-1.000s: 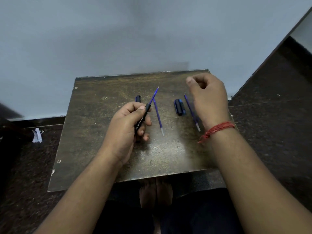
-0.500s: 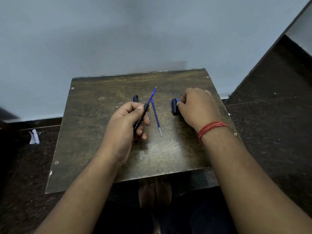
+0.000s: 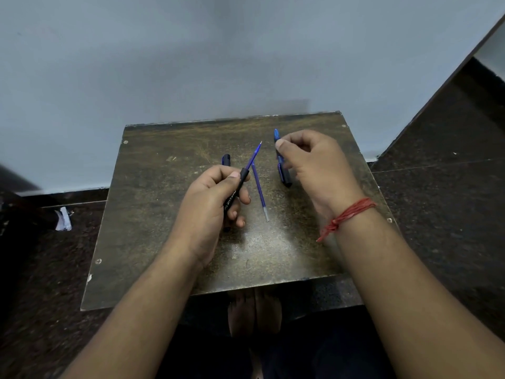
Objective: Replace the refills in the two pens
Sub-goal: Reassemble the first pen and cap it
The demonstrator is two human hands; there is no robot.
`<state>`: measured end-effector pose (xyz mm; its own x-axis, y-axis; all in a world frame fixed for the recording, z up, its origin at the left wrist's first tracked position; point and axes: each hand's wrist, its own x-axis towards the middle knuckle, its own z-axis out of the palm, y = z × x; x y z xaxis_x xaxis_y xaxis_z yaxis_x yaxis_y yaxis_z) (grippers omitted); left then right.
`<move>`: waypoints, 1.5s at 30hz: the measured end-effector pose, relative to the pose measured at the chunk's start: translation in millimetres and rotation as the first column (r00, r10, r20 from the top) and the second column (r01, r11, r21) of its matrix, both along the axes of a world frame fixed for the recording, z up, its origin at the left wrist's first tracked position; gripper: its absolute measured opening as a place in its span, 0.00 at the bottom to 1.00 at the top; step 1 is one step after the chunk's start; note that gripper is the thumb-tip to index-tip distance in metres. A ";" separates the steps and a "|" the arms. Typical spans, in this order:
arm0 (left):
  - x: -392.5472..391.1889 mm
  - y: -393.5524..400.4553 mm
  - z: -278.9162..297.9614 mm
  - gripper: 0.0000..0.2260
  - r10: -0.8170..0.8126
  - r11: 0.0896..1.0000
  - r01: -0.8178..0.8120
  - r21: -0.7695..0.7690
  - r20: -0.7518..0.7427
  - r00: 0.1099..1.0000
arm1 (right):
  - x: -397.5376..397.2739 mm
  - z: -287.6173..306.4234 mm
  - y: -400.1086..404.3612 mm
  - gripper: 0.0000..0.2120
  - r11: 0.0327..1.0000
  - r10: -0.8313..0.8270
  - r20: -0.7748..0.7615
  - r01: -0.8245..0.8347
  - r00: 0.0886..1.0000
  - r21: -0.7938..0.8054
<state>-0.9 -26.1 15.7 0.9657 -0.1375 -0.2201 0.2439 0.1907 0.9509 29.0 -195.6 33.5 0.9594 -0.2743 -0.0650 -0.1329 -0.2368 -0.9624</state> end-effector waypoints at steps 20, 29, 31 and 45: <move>-1.6 -3.0 -0.5 0.09 -0.066 0.998 0.066 0.026 -0.004 0.998 | 3.4 -6.7 3.5 0.05 0.924 0.008 0.096 -0.044 0.995 0.380; -1.4 -1.7 0.3 0.08 -0.060 0.998 0.060 0.035 0.001 0.998 | 2.3 -5.8 3.8 0.05 0.920 0.081 0.058 -0.097 0.995 0.381; -1.5 -1.5 0.4 0.08 -0.060 0.997 0.060 0.039 0.000 0.998 | 2.2 -5.9 4.0 0.05 0.913 0.088 0.052 -0.102 0.995 0.395; -3.0 -0.7 3.7 0.07 -0.020 1.000 0.020 0.010 -0.002 1.000 | -3.2 -7.9 12.5 0.08 0.895 0.279 0.062 -0.283 0.958 0.344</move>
